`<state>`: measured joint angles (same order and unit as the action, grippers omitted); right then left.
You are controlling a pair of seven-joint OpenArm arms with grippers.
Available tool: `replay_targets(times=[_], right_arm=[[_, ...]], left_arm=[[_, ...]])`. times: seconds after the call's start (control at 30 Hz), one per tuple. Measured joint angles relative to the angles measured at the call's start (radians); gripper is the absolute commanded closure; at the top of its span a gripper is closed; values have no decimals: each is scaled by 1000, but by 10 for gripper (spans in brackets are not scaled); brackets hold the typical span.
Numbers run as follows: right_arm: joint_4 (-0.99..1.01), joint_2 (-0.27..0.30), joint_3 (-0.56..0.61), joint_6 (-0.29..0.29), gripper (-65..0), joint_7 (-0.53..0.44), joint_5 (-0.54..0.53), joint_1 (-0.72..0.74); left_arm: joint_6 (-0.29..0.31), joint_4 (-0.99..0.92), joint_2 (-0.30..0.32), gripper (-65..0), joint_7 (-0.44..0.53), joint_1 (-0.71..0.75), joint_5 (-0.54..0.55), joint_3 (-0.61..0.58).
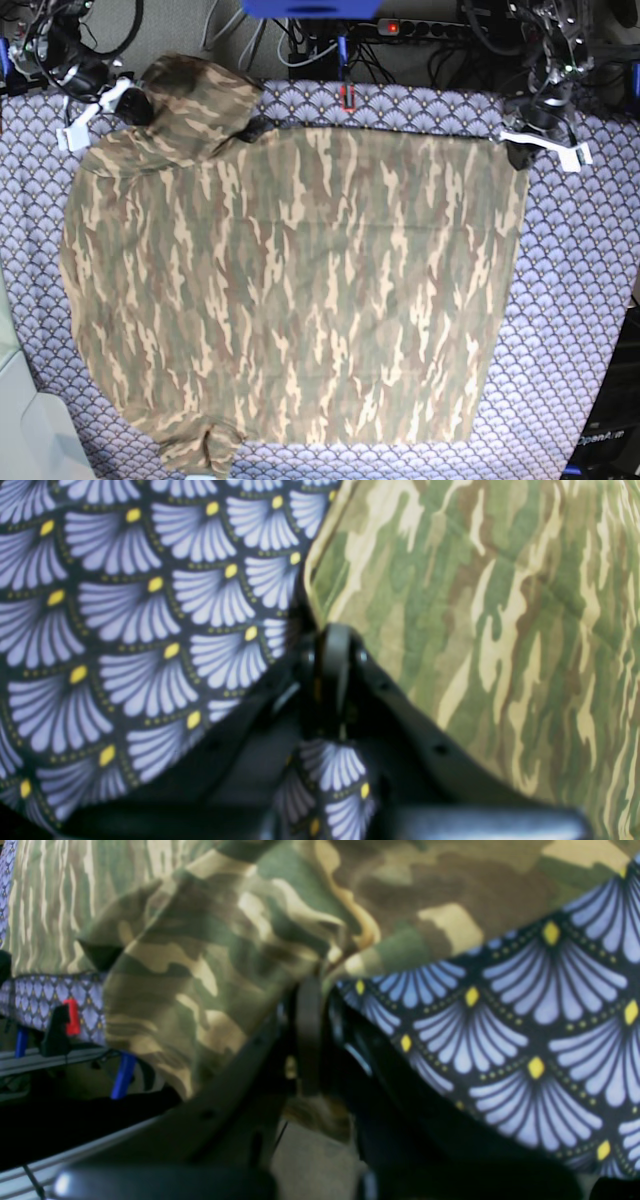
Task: Fold the T-shirt properly
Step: 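Lift both shoulder corners and pull them toward the hem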
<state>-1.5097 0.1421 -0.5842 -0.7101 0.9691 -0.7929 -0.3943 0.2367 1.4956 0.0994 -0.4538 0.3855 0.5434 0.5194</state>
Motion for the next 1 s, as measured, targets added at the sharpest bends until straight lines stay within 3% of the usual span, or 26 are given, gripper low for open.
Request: replay_targets(times=[0.13,0.33,0.53,0.83,1.0], right_arm=[[-7,13,3,0,0,8,0,-3],[-135,29,0,17,0,-23,82,-90],[-245,30,1,18,0,-87,73,-144],[-326,26,5,18,0,-224,73,-256],[-325,26,4,18,0,-231,78,-259]], left_arm=[[2,39,0,0,-61,20,0,2],[-1,123,0,0,-109,93,-16,2],[0,195,0,0,-111,149,-21,4],[3,276,0,0,-116,219,-15,102],[3,289,0,0,-115,220,-15,103]])
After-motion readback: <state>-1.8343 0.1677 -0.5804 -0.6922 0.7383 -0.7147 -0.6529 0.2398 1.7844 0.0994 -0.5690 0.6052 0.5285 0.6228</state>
